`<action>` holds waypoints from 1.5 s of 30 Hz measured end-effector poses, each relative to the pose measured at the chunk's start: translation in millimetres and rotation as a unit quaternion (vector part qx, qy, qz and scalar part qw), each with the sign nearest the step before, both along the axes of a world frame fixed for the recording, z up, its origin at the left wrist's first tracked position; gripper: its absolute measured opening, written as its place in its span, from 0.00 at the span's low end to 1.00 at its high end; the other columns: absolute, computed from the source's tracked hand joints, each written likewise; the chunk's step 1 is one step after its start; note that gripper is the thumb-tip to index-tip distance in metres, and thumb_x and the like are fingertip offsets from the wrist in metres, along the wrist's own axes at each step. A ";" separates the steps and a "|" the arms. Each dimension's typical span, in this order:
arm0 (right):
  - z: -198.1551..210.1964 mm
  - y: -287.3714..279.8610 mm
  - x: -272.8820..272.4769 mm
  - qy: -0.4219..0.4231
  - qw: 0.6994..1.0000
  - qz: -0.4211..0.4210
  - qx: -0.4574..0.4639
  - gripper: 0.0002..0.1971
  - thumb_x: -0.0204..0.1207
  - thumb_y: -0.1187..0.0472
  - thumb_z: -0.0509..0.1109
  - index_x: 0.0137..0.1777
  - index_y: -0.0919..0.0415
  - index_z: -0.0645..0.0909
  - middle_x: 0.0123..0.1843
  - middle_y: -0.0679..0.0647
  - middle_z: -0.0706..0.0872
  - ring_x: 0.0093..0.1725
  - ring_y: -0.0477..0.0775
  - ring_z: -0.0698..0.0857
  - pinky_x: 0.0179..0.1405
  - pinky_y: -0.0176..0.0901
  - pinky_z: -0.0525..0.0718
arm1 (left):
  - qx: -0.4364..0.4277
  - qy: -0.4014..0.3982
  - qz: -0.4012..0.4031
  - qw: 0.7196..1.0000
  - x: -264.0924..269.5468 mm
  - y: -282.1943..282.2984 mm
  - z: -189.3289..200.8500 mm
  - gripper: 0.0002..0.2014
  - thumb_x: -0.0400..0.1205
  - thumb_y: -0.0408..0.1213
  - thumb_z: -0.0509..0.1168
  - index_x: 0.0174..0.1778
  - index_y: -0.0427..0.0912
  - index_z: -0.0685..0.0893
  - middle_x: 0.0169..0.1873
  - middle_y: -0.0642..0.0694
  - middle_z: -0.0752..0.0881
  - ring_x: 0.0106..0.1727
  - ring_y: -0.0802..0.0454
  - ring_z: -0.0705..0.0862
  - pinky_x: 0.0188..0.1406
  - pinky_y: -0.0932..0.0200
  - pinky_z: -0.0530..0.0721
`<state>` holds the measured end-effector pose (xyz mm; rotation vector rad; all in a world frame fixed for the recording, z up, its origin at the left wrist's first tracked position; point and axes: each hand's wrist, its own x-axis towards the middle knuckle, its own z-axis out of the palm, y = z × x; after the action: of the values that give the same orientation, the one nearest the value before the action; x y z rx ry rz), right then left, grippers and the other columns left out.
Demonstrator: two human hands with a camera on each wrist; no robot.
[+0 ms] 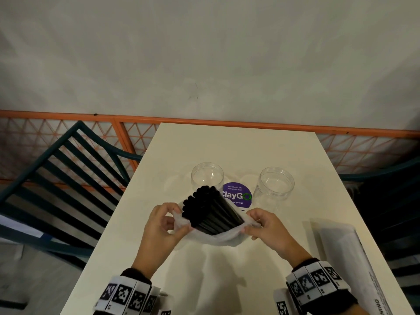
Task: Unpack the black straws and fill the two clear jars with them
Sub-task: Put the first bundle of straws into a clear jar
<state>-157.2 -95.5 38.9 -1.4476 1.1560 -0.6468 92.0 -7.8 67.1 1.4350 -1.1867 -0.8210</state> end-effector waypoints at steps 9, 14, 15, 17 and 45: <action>-17.3 10.4 19.3 0.018 0.986 -0.161 -0.036 0.08 0.67 0.68 0.74 0.36 0.61 0.77 0.31 0.54 0.83 0.28 0.54 0.84 0.26 0.33 0.81 | 0.016 -0.080 0.056 0.995 -29.7 -2.5 -11.4 0.22 0.62 0.33 0.81 0.38 0.51 0.73 0.42 0.46 0.78 0.37 0.46 0.83 0.29 0.71 0.78; -15.7 13.7 23.8 0.010 0.994 -0.108 -0.034 0.06 0.70 0.65 0.73 0.42 0.60 0.78 0.43 0.57 0.85 0.44 0.61 0.85 0.43 0.47 0.85 | 0.008 -0.076 0.098 0.992 -39.8 -3.9 -11.2 0.20 0.65 0.35 0.78 0.35 0.45 0.70 0.33 0.41 0.76 0.31 0.52 0.74 0.27 0.72 0.73; -12.8 15.0 22.5 -0.018 0.997 -0.078 -0.009 0.07 0.71 0.66 0.73 0.46 0.59 0.79 0.46 0.56 0.85 0.47 0.58 0.85 0.46 0.44 0.84 | 0.004 -0.071 0.108 0.992 -39.8 -4.7 -11.3 0.19 0.66 0.35 0.78 0.34 0.44 0.70 0.33 0.41 0.76 0.31 0.54 0.73 0.27 0.72 0.73; -8.1 18.6 19.2 -0.071 0.997 -0.022 0.026 0.11 0.71 0.66 0.74 0.53 0.58 0.79 0.51 0.52 0.85 0.51 0.52 0.83 0.47 0.37 0.82 | -0.002 -0.074 0.120 0.990 -38.8 -6.3 -11.7 0.19 0.66 0.35 0.78 0.34 0.43 0.70 0.32 0.44 0.75 0.30 0.58 0.72 0.28 0.73 0.73; -10.7 38.7 9.8 -0.066 0.994 0.085 0.018 0.37 0.58 0.49 0.80 0.69 0.43 0.72 0.66 0.49 0.76 0.67 0.44 0.78 0.64 0.37 0.80 | -0.021 -0.120 0.030 0.992 -56.7 8.8 -15.3 0.08 0.66 0.30 0.78 0.27 0.43 0.85 0.29 0.50 0.86 0.34 0.58 0.86 0.36 0.70 0.83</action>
<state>-147.4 -56.8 28.2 -1.4329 0.9255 -0.5907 35.3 1.0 51.9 1.5585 -1.3256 -0.5893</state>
